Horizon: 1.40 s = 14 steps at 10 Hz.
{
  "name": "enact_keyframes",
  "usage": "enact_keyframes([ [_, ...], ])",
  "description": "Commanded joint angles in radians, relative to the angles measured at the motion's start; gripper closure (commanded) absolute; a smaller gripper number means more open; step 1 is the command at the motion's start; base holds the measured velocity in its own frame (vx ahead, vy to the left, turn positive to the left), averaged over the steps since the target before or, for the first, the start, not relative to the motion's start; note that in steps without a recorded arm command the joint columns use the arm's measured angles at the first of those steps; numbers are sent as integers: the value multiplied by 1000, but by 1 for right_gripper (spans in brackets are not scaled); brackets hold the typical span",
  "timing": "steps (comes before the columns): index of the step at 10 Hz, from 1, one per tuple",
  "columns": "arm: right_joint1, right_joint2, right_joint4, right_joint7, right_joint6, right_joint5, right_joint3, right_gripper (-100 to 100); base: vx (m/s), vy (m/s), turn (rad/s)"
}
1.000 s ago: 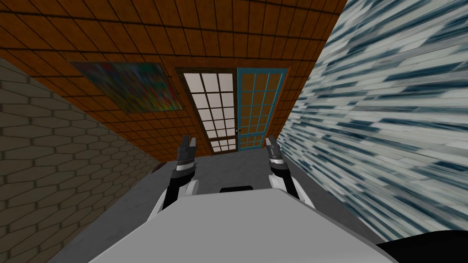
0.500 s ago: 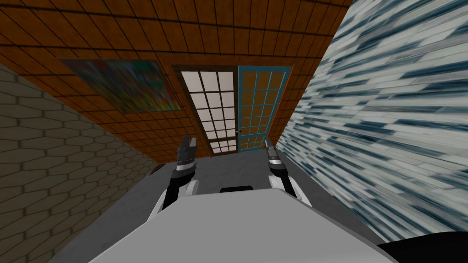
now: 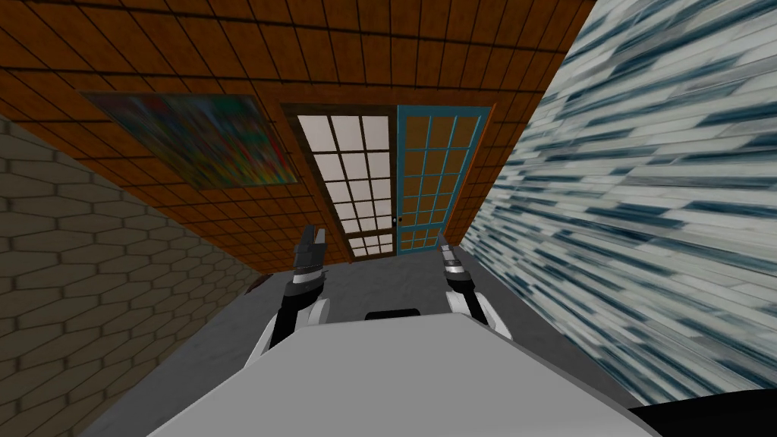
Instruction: Pull the door open
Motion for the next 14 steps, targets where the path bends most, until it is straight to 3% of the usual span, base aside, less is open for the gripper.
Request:
enact_keyframes([
  [1,-9,0,38,38,-9,13,-6,-100,98,9,10],
  [14,-123,-10,378,325,-64,113,-81,-100,101,9,10],
])
